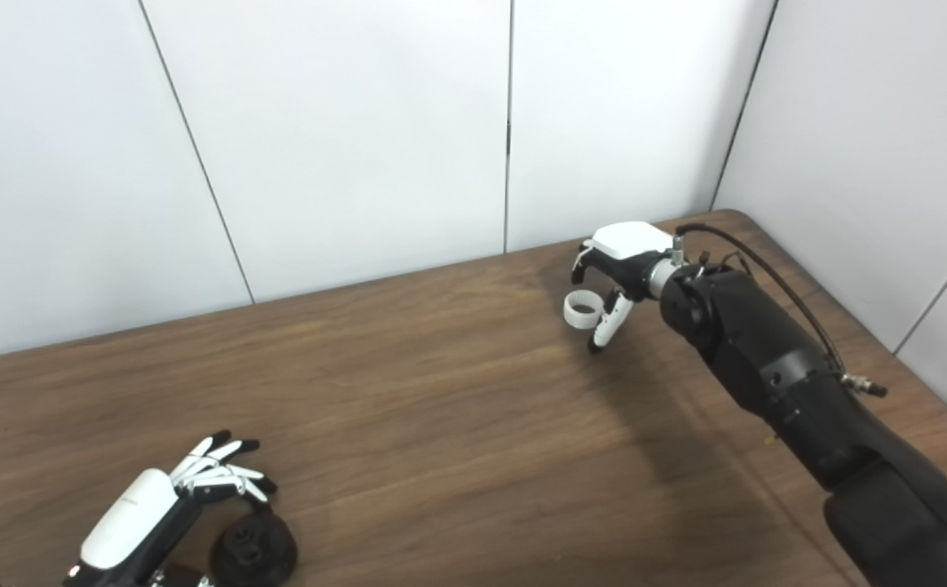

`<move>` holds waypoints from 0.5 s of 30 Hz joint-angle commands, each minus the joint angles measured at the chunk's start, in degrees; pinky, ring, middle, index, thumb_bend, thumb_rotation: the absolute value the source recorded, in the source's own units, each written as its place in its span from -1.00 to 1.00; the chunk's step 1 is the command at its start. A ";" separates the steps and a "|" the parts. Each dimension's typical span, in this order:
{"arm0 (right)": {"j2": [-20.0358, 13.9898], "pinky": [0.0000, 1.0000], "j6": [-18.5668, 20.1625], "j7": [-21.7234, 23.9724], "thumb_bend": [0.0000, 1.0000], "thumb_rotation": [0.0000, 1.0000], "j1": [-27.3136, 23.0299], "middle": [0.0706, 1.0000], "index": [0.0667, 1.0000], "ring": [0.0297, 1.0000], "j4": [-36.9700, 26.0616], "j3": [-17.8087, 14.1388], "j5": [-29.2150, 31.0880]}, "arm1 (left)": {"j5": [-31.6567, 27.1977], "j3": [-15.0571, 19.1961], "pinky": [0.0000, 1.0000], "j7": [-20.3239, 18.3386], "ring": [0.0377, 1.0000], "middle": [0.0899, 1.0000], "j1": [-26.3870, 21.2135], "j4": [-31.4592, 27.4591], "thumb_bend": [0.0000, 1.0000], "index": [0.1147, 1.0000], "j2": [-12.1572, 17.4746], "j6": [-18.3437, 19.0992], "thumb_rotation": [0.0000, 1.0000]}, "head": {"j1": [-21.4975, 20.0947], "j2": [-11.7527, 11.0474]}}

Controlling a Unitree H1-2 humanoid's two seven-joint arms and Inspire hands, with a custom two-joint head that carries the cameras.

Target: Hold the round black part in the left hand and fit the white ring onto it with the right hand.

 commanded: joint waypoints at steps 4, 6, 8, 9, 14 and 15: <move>-1.97 1.00 -0.59 -1.41 0.78 -0.38 -1.71 0.88 0.43 1.00 -1.42 -0.69 0.11 | -0.24 0.87 1.00 -0.37 0.82 0.33 0.03 -1.51 0.05 -0.17 0.78 -0.45 -0.88 | -0.07 0.22; -1.94 1.00 -0.55 -1.38 0.79 -0.37 -1.59 0.88 0.43 1.00 -1.49 -0.72 0.13 | -0.30 1.06 1.00 -0.67 0.83 0.34 0.09 -1.56 0.05 -0.17 0.78 -0.46 -0.88 | -0.15 0.23; -1.94 1.00 -0.54 -1.28 0.79 -0.38 -1.47 0.88 0.44 1.00 -1.53 -0.72 0.17 | -0.43 1.17 1.00 -0.70 0.83 0.33 0.14 -1.62 0.05 -0.17 0.75 -0.45 -0.89 | -0.08 0.27; -1.98 1.00 -0.54 -1.21 0.79 -0.37 -1.42 0.88 0.44 1.00 -1.56 -0.63 0.07 | -0.50 1.23 1.00 -0.81 0.83 0.33 0.16 -1.64 0.05 -0.17 0.76 -0.45 -0.88 | -0.05 0.26; -2.06 1.00 -0.93 -1.38 0.79 -0.38 -1.14 0.88 0.44 1.00 -1.49 -0.57 0.10 | -0.44 1.20 1.00 -0.75 0.83 0.33 0.13 -1.70 0.05 -0.17 0.88 -0.45 -0.89 | -0.11 0.32; -2.13 1.00 -0.95 -1.33 0.78 -0.38 -1.06 0.88 0.44 1.00 -1.59 -0.56 0.06 | -0.49 1.22 1.00 -0.79 0.83 0.33 0.17 -1.77 0.05 -0.17 0.89 -0.44 -0.89 | -0.14 0.34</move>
